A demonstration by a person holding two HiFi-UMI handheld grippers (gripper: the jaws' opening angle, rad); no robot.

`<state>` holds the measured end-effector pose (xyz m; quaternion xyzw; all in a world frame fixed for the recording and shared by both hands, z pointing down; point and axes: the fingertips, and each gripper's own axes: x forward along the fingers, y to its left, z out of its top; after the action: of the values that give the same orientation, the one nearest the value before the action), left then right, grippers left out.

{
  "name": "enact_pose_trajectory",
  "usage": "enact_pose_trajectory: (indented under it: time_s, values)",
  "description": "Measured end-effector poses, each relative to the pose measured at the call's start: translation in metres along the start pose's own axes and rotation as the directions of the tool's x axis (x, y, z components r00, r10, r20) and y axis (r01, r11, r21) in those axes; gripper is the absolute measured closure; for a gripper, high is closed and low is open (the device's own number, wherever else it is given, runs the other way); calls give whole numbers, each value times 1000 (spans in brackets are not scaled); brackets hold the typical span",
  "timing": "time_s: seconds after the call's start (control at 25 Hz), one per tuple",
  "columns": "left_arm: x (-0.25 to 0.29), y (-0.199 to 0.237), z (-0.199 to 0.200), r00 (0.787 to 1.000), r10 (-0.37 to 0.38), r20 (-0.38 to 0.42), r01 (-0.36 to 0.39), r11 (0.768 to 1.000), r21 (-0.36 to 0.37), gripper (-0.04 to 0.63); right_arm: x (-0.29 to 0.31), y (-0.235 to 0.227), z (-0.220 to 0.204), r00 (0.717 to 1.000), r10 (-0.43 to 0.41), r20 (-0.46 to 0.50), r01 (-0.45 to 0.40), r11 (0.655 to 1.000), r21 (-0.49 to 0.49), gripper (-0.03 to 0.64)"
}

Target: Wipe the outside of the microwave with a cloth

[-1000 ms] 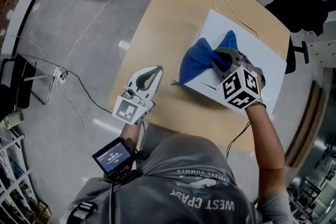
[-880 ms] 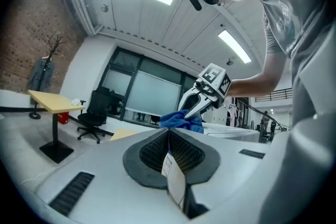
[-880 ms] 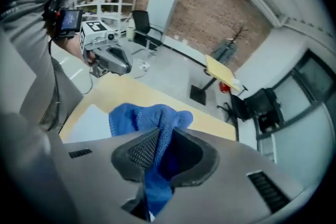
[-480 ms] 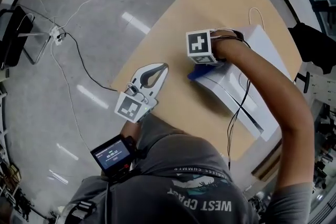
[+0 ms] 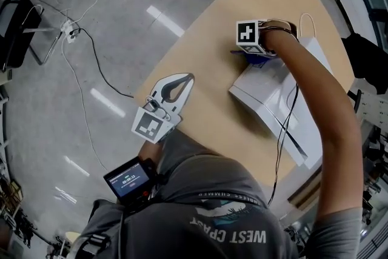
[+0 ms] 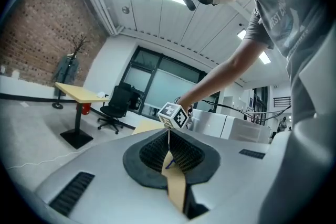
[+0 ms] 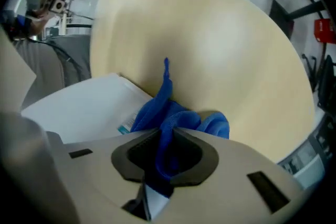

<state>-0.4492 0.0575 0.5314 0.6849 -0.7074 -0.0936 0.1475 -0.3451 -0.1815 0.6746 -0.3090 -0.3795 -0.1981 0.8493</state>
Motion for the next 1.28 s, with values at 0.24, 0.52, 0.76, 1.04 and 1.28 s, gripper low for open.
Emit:
enact_pose_trajectory:
  time_s: [0.24, 0.52, 0.76, 1.04, 1.28]
  values:
    - [22, -16, 1, 999, -50, -17, 50, 999, 1, 572, -13, 26, 11, 999, -47, -18, 44, 991, -130, 540]
    - [32, -26, 20, 996, -83, -19, 84, 996, 30, 572, -109, -28, -99, 922, -273, 275, 192, 939, 287, 540]
    - [57, -69, 43, 989, -144, -23, 146, 985, 95, 572, -156, -3, -147, 590, -451, 670, 50, 848, 527, 540]
    - [74, -101, 69, 975, -218, -36, 220, 951, 215, 572, -107, 39, -232, 395, -630, 669, -94, 697, 711, 540]
    - [97, -156, 88, 956, -289, -57, 293, 912, 289, 572, 1, 105, -342, 389, -738, 552, -269, 482, 834, 540]
